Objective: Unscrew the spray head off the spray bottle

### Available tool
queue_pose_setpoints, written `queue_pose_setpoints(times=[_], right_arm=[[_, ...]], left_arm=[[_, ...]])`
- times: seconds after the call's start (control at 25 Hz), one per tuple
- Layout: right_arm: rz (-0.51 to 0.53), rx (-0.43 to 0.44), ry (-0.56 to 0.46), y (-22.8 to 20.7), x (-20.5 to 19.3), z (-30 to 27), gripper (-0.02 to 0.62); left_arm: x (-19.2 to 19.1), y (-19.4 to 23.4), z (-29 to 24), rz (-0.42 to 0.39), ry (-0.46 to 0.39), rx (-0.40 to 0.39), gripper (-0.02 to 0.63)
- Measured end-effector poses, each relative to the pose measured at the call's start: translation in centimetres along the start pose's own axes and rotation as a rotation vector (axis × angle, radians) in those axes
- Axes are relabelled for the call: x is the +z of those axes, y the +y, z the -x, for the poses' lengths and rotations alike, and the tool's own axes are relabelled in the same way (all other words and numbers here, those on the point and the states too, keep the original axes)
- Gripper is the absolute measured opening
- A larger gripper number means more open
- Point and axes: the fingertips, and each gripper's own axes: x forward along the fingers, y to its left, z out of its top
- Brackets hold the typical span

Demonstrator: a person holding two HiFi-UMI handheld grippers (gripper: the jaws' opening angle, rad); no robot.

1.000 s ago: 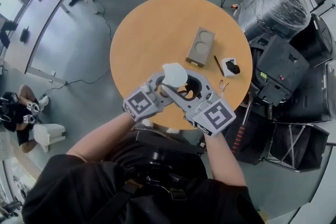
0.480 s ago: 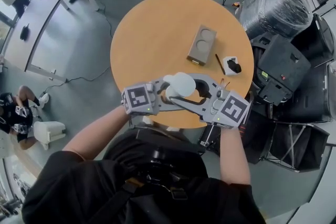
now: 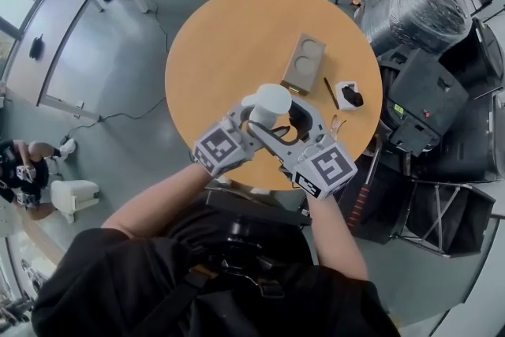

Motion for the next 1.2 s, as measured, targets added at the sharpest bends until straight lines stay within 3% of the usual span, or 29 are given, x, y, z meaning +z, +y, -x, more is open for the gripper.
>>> queue_pose_setpoints(times=[0.2,0.28,0.36,0.68,0.84,1.2], right_arm=[[-0.006,-0.100,0.030,-1.3,-0.8,-0.8,0.331],[0.007,-0.114,0.033,-1.3,-0.8,-0.8,0.300],[0.032,-0.085,0.026,-0.8,-0.7,-0.8,0.239],[0.040,0.209,-0.012,1.4,0.6,1.1,0.216],[0.012,0.270,-0.069,2.2,2.1,1.2,0.216],[0.080,0.267,-0.104,2.8,5.4,2.6,0.215]], left_arm=[[-0.9,0.4,-0.6,-0.029,0.026,0.092,0.290],[-1.1,0.3,-0.7,-0.024,0.031,0.103,0.290],[-0.9,0.0,-0.8,-0.016,0.025,0.082,0.290],[0.2,-3.4,-0.7,-0.029,-0.017,-0.205,0.290],[0.4,-3.7,0.2,-0.051,-0.040,-0.231,0.290],[-0.6,-4.3,0.2,-0.049,-0.045,-0.209,0.290]])
